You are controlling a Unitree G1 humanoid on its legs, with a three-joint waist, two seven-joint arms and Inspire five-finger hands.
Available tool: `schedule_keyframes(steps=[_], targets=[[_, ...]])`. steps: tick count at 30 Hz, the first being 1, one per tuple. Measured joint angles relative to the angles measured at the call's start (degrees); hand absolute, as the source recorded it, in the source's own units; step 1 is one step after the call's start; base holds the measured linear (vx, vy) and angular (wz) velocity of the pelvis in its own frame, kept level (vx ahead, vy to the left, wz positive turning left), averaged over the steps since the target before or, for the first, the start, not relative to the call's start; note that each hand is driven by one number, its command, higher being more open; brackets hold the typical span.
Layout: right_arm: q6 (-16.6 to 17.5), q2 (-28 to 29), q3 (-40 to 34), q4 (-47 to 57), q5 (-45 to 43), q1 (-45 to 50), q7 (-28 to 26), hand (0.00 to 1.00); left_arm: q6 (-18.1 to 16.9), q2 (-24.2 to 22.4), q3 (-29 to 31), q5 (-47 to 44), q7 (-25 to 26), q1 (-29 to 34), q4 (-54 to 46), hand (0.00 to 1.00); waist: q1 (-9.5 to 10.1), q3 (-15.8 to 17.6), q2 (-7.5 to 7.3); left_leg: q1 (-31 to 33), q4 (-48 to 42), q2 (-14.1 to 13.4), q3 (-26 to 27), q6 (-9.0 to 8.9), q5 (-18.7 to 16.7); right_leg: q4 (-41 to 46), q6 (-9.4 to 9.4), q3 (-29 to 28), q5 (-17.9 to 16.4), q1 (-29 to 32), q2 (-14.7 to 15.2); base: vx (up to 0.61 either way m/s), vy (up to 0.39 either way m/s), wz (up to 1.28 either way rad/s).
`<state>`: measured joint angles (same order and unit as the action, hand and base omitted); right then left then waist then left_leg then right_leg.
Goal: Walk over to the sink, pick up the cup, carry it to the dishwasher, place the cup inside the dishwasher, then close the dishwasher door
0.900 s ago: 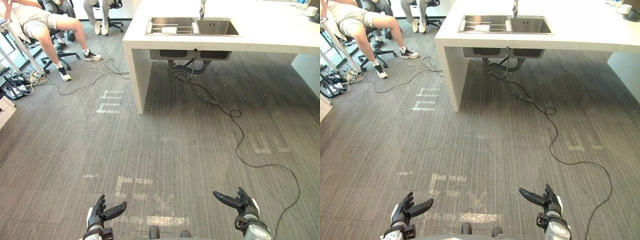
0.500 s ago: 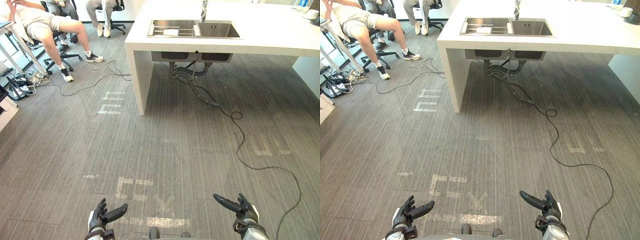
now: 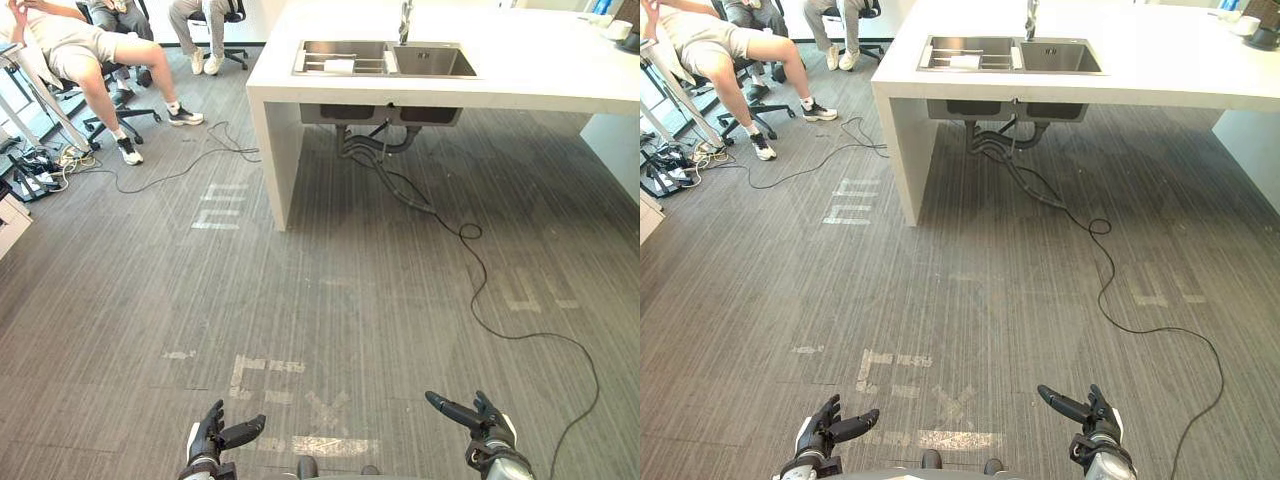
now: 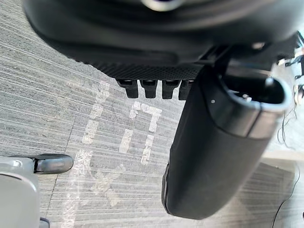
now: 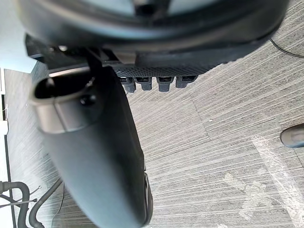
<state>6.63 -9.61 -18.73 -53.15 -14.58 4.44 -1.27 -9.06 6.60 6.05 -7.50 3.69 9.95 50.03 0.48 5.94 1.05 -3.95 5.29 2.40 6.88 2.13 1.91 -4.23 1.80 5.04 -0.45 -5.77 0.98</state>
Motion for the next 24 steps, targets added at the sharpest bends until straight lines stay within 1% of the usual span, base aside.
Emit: schedule_keyframes(steps=[10,14,16,17,18,19,20,21,22,23,24], targets=[[0.0,-0.1,0.0,0.0,0.0,-2.2,0.0,1.0,0.0,0.2,-1.1,0.6,0.0,-0.8,-3.1,1.0,0.07,0.0,-0.02,0.4,-0.3,0.1,0.8,0.26,-0.7,0.1,0.31,-0.5,-0.3,0.6,0.1,0.02,-0.018,-0.05],[0.0,-0.2,-0.1,0.1,0.0,-3.4,0.0,1.0,-0.1,0.2,-1.3,0.6,0.0,-0.7,-4.9,1.0,0.17,0.0,0.07,0.4,-0.3,0.1,1.9,0.47,-1.3,1.8,0.98,-1.8,-1.0,1.8,0.2,-0.03,0.001,-0.16],[0.0,-0.2,-1.2,0.1,0.0,-3.4,0.0,1.0,-0.1,0.2,-1.6,0.6,0.0,-0.7,-5.1,1.0,0.18,0.4,0.06,1.1,-2.4,0.3,2.3,0.82,-3.3,6.8,1.49,-2.2,-3.8,4.0,0.7,-0.02,0.026,-0.1],[0.0,-0.3,-1.3,0.1,0.0,-3.3,0.1,1.0,0.0,0.2,-2.1,0.6,0.0,-0.1,-5.6,1.0,0.16,0.5,-0.02,1.6,-4.6,0.5,2.7,1.26,-5.1,11.0,2.2,-2.4,-6.2,5.6,1.3,0.03,0.046,-0.15],[-0.1,-0.4,-1.7,0.1,-0.1,-3.1,0.1,1.0,0.0,0.1,-2.3,0.6,0.0,0.4,-6.1,1.0,0.16,0.8,-0.02,1.7,-6.3,0.7,3.3,1.81,-6.7,14.9,3.33,-2.3,-8.0,6.8,1.9,0.03,0.048,-0.2],[-0.1,-0.5,-2.0,0.1,-0.1,-3.1,0.1,1.0,0.0,0.0,-2.5,0.5,0.0,0.7,-6.3,1.0,0.16,1.0,0.19,1.9,-7.6,0.6,3.5,2.07,-7.8,18.0,4.11,-2.0,-8.8,7.9,2.2,0.02,0.058,-0.2],[-0.1,-0.7,-2.3,0.1,-0.1,-2.9,0.1,1.0,0.0,-0.1,-2.7,0.5,0.0,1.2,-7.1,1.0,0.13,1.9,0.79,1.6,-9.6,0.4,3.7,2.67,-9.5,27.4,5.7,-1.2,-10.0,11.3,2.8,0.02,0.051,-0.11],[-0.1,-0.7,-2.3,0.1,-0.1,-2.7,0.0,1.0,0.0,0.0,-2.7,0.5,0.0,1.1,-7.2,1.0,0.1,2.1,0.91,1.3,-9.9,0.4,3.7,2.92,-10.0,31.2,5.71,-0.9,-10.0,12.9,3.1,0.06,0.072,-0.01],[-0.3,-0.7,-2.3,0.1,-0.1,-2.3,0.0,1.0,0.0,0.2,-2.7,0.4,0.0,1.0,-7.2,1.0,0.09,2.3,0.85,0.7,-10.1,0.5,3.7,3.21,-10.5,37.0,5.85,0.0,-9.8,15.2,3.8,0.13,0.066,0.09],[-0.4,-0.7,-2.3,0.1,-0.1,-1.7,-0.1,1.0,0.0,0.6,-2.8,0.4,0.1,1.0,-7.2,1.0,-0.05,2.7,0.83,-0.4,-10.9,0.6,3.4,3.34,-11.0,42.8,5.2,1.9,-10.7,17.4,5.2,0.19,0.067,0.1],[-0.8,-0.7,-2.3,0.1,-0.1,-1.5,-0.1,1.0,0.0,0.8,-2.8,0.4,0.1,1.2,-7.2,1.0,-0.24,2.8,1.01,-1.1,-11.8,0.5,3.1,3.37,-11.9,45.4,4.89,4.2,-12.2,18.7,6.4,0.25,0.051,0.1]])
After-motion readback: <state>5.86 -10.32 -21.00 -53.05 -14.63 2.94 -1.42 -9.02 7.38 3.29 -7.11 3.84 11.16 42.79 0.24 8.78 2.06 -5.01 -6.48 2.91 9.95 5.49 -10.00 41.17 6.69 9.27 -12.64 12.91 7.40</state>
